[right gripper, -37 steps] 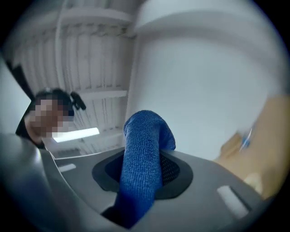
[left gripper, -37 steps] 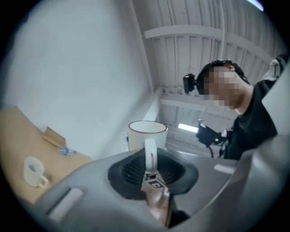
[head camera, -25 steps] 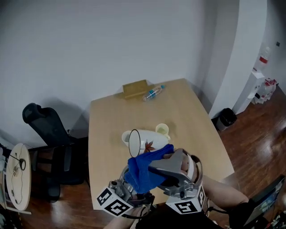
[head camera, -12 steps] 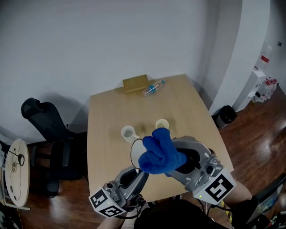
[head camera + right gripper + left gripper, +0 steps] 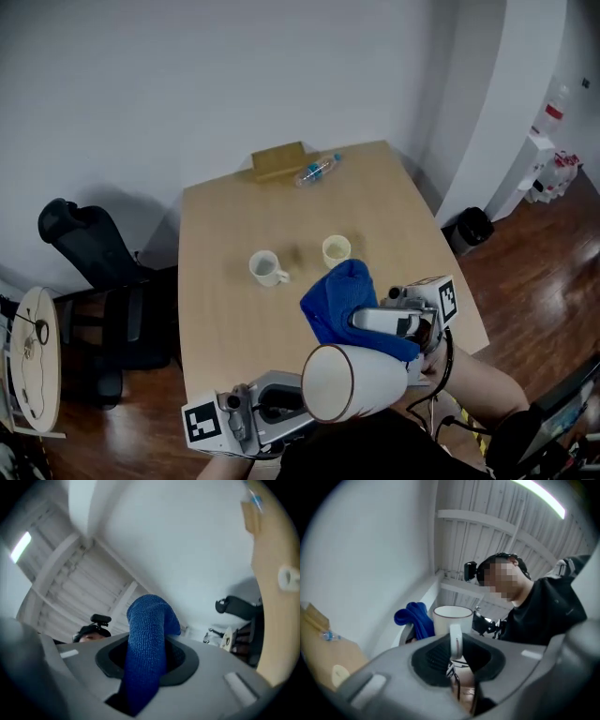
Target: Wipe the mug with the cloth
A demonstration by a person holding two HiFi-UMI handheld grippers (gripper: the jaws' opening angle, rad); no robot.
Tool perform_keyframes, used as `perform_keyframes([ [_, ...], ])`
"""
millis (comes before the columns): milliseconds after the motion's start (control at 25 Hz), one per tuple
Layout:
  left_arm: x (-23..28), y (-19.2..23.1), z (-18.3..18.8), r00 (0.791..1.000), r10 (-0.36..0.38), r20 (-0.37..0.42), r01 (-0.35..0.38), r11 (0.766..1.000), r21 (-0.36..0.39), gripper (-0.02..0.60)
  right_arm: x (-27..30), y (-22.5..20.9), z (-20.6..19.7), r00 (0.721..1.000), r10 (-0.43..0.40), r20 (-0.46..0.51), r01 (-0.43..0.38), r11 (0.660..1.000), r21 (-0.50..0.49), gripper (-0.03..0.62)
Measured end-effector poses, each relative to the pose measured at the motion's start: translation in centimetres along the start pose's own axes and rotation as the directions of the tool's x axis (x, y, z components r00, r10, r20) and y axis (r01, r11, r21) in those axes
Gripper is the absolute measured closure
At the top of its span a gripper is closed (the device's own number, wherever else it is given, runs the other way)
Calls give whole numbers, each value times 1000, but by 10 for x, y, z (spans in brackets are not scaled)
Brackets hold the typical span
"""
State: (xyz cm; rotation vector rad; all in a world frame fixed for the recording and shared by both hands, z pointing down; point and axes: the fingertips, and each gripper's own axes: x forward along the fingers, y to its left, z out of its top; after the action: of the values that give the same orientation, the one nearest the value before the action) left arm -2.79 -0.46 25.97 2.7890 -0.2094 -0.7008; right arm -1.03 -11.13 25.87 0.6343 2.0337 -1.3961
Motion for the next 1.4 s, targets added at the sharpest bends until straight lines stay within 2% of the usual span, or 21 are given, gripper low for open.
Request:
perform_keyframes([
  [80,2,-4,-2,1000,-26,4,26,1000,-4,520,3,-12,-19,999,35,18,-38,989,145,468],
  [200,2,-5,-3,1000,-27,3,27,1000,4,520,5,-25,-43,997,63,49,-74,954,290,468],
  [320,0,-1,0,1000,-4,26,4,1000,-1,520,4,-33,-52,991,73,112,-109,924,366,468],
  [400,-2,5,1,998,32,46,-32,999,-1,520,2,-39,-48,987,57,153,-110,925,364,470],
  [520,-2,18,8,988,124,88,-125,992,6,520,-10,-49,-22,969,-28,247,-39,964,264,468],
  [600,2,28,20,971,202,130,-206,978,15,520,-31,-51,11,929,-109,354,65,989,132,468],
  [640,1,35,27,957,249,151,-255,967,20,520,-44,-47,30,901,-141,409,132,990,52,468],
  [720,-8,52,38,917,352,187,-361,932,20,520,-64,-27,64,850,-185,493,279,952,-124,468],
  [760,-15,62,43,894,401,202,-412,911,15,520,-67,-14,77,834,-202,513,354,909,-218,468],
  [800,-22,72,48,869,445,217,-457,889,6,520,-65,0,87,827,-220,517,425,846,-321,468],
  [840,-28,81,53,845,482,231,-494,869,-8,520,-59,14,92,825,-242,510,491,755,-435,468],
  [880,-33,88,57,824,511,245,-521,853,-27,520,-49,27,93,824,-270,498,542,628,-558,470],
  [960,-36,98,65,796,540,273,-544,836,-67,520,-24,48,83,824,-315,472,558,303,-772,468],
  [1040,-34,102,71,785,543,299,-538,836,-108,520,8,56,56,840,-324,436,456,-17,-890,468],
  [1120,-28,104,74,786,531,318,-511,846,-152,520,37,52,21,857,-326,399,309,-295,-904,468],
  [1200,-22,103,73,791,516,329,-478,857,-194,520,50,33,-14,861,-351,369,127,-554,-823,468],
  [1240,-19,102,72,795,508,331,-463,861,-211,520,53,23,-28,860,-364,357,22,-673,-739,468],
  [1280,-16,100,69,800,501,331,-449,865,-225,520,54,15,-38,858,-374,351,-74,-767,-637,468],
  [1320,-14,99,67,804,494,330,-437,868,-235,520,54,9,-44,855,-382,351,-145,-826,-545,468],
  [1360,-13,97,65,808,488,329,-427,871,-243,522,53,5,-46,852,-388,352,-187,-853,-487,471],
  [1400,-13,95,63,812,483,327,-420,873,-246,521,51,5,-47,850,-394,350,-205,-859,-470,470],
])
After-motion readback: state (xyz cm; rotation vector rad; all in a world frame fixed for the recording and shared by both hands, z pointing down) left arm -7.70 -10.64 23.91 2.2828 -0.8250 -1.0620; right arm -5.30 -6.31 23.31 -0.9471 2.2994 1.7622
